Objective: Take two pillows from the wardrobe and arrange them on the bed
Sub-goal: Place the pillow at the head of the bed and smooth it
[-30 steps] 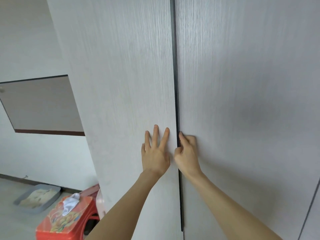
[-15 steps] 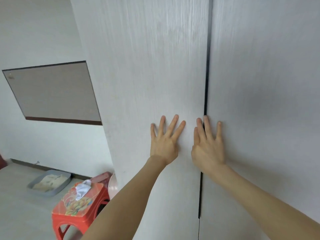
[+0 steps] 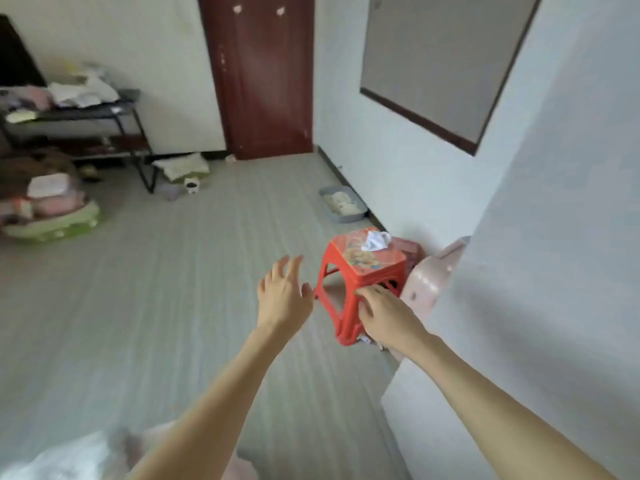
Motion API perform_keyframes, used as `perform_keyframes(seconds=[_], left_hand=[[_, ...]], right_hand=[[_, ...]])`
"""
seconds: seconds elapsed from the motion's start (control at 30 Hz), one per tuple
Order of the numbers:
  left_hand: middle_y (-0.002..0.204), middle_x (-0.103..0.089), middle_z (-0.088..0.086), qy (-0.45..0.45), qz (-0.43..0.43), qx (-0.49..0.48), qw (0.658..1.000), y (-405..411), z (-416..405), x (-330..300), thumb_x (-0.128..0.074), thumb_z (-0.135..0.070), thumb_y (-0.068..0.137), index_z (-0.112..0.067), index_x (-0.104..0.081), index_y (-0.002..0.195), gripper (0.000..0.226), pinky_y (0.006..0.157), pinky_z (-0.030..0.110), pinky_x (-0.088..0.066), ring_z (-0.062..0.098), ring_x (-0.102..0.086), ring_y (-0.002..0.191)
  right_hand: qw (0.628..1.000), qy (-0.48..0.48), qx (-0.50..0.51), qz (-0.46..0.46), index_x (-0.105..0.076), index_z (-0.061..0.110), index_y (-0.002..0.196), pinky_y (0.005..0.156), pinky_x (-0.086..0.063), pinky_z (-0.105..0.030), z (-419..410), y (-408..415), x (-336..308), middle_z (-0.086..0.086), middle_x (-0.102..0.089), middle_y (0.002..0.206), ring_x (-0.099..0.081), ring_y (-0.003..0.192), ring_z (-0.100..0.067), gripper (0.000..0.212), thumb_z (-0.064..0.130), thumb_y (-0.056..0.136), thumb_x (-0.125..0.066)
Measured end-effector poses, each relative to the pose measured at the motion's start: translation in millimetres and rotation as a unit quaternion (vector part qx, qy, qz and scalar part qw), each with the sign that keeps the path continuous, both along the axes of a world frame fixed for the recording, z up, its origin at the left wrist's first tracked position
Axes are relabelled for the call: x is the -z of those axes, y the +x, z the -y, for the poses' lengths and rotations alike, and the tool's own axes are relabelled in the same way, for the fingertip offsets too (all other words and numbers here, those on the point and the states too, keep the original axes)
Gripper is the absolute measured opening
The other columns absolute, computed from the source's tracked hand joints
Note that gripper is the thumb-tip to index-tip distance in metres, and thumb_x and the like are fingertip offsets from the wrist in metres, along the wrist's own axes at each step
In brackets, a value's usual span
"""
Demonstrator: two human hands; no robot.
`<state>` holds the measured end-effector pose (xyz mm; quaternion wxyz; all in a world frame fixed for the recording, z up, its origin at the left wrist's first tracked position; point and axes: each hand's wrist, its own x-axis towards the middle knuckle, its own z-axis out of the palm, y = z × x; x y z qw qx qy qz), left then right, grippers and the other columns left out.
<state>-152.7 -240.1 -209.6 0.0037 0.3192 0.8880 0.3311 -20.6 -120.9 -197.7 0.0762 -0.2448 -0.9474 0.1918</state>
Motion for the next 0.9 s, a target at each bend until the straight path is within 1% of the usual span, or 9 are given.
perform_keyframes(seconds=[0.03,0.13,0.23,0.33,0.5,0.6,0.67,0.77,0.9], left_hand=[[0.146,-0.034,0.012,-0.01,0.03,-0.11,0.993,-2.4,57.0,17.2,-0.048,-0.017,0.088,-0.018,-0.035,0.138,0.052,0.11,0.04,-0.024,0.029,-0.033,0.133],[0.144,-0.037,0.012,-0.018,0.033,-0.207,0.978,9.2,118.5,36.8,-0.049,-0.017,0.087,-0.016,-0.039,0.136,0.049,0.109,0.04,-0.025,0.029,-0.037,0.131],[0.142,-0.039,0.012,-0.036,0.089,-0.383,0.919,70.6,222.8,61.6,-0.049,-0.015,0.086,-0.015,-0.042,0.134,0.048,0.108,0.042,-0.03,0.03,-0.04,0.129],[0.14,-0.042,0.012,-0.034,0.114,-0.492,0.862,146.0,301.3,89.7,-0.049,-0.013,0.087,-0.011,-0.045,0.131,0.044,0.106,0.044,-0.034,0.029,-0.042,0.127],[0.139,-0.042,0.01,-0.025,0.189,-0.68,0.708,291.1,417.3,111.8,-0.047,-0.013,0.089,-0.012,-0.045,0.13,0.041,0.105,0.041,-0.033,0.027,-0.042,0.126],[0.138,-0.042,0.011,-0.009,0.222,-0.741,0.634,354.5,470.7,129.0,-0.047,-0.014,0.089,-0.012,-0.044,0.13,0.041,0.105,0.041,-0.033,0.028,-0.041,0.126],[0.14,-0.039,0.013,0.022,0.249,-0.776,0.579,387.9,510.1,141.2,-0.048,-0.016,0.089,-0.011,-0.041,0.133,0.045,0.106,0.042,-0.033,0.03,-0.038,0.128],[0.147,-0.027,0.015,0.057,0.302,-0.833,0.46,435.9,575.5,172.0,-0.052,-0.031,0.088,-0.013,-0.027,0.14,0.061,0.106,0.048,-0.03,0.036,-0.028,0.133],[0.154,-0.006,0.014,0.108,0.337,-0.869,0.345,478.5,646.2,219.6,-0.059,-0.055,0.079,-0.02,-0.006,0.145,0.092,0.111,0.055,-0.017,0.037,-0.008,0.14]], right_hand=[[0.994,-0.024,-0.107,0.025,-0.053,0.009,0.122,0.097,-0.036,-0.033,36.5,-34.6,20.2,-0.011,-0.056,0.128,-0.051,0.119,-0.027,0.032,0.012,0.092,-0.042],[0.974,-0.059,-0.209,0.065,-0.051,0.008,0.124,0.103,-0.039,-0.035,81.4,-61.6,52.7,-0.012,-0.054,0.131,-0.048,0.123,-0.024,0.034,0.012,0.092,-0.041],[0.918,-0.088,-0.366,0.124,-0.052,0.01,0.124,0.101,-0.04,-0.036,168.0,-62.4,95.3,-0.013,-0.055,0.13,-0.051,0.12,-0.026,0.034,0.012,0.092,-0.04],[0.869,-0.094,-0.455,0.171,-0.052,0.008,0.123,0.099,-0.04,-0.034,241.8,-38.5,120.9,-0.013,-0.055,0.131,-0.051,0.12,-0.026,0.033,0.01,0.092,-0.041],[0.76,-0.114,-0.587,0.254,-0.05,0.009,0.125,0.103,-0.038,-0.033,377.4,26.7,157.5,-0.014,-0.052,0.132,-0.048,0.122,-0.025,0.035,0.01,0.092,-0.038],[0.718,-0.096,-0.628,0.285,-0.047,0.013,0.128,0.1,-0.039,-0.033,441.7,59.9,170.2,-0.01,-0.052,0.132,-0.049,0.12,-0.024,0.037,0.016,0.093,-0.036],[0.698,-0.099,-0.646,0.293,-0.045,0.013,0.13,0.098,-0.039,-0.033,485.3,77.6,179.7,-0.01,-0.052,0.133,-0.05,0.119,-0.022,0.038,0.017,0.094,-0.035],[0.676,-0.106,-0.656,0.318,-0.04,0.012,0.133,0.1,-0.038,-0.034,556.9,103.5,200.0,-0.012,-0.047,0.137,-0.047,0.123,-0.023,0.04,0.02,0.094,-0.036],[0.68,-0.107,-0.643,0.336,-0.025,0.014,0.142,0.111,-0.027,-0.042,641.1,122.4,237.4,-0.012,-0.031,0.148,-0.028,0.137,-0.026,0.055,0.032,0.093,-0.042]])
